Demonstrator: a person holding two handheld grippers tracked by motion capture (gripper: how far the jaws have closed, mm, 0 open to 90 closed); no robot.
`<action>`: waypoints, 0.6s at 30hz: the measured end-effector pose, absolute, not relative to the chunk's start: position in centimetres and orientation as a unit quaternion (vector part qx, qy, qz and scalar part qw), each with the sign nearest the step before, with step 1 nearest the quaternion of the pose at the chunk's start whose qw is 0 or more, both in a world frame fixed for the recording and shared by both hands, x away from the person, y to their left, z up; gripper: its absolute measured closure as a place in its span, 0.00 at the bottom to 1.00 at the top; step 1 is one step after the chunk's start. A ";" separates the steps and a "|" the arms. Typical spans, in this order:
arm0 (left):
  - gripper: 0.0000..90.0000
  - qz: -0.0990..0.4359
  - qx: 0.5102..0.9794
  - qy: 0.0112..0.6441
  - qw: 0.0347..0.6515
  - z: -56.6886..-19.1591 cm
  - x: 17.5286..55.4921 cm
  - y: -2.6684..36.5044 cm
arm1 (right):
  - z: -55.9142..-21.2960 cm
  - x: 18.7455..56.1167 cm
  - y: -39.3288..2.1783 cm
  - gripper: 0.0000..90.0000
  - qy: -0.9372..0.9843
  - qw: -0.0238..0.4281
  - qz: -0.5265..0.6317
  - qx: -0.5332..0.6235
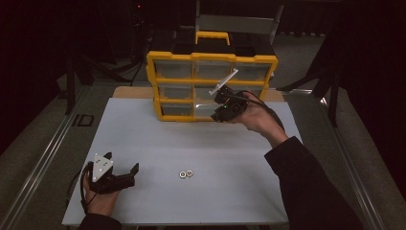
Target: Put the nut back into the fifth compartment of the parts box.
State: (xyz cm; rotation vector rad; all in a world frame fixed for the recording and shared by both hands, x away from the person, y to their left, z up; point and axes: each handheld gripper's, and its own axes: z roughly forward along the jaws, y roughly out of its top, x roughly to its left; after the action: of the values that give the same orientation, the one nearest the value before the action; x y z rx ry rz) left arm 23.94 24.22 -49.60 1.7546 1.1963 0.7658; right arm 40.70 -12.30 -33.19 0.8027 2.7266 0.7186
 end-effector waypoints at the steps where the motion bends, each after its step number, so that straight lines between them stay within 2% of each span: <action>1: 0.00 0.307 0.703 0.479 0.427 -49.6 23.9 24.2 | -33.1 40.8 -12.3 0.78 0.924 0.106 0.244 0.274; 18: 0.00 0.306 0.703 0.479 0.427 -49.6 24.0 24.2 | -31.3 42.4 -12.4 0.78 0.909 0.123 0.258 0.304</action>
State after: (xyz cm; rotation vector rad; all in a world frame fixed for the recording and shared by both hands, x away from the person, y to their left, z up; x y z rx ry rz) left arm 23.96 24.24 -49.61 1.7558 1.1967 0.7645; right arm 42.44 -12.43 -31.27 0.8854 2.6506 0.7531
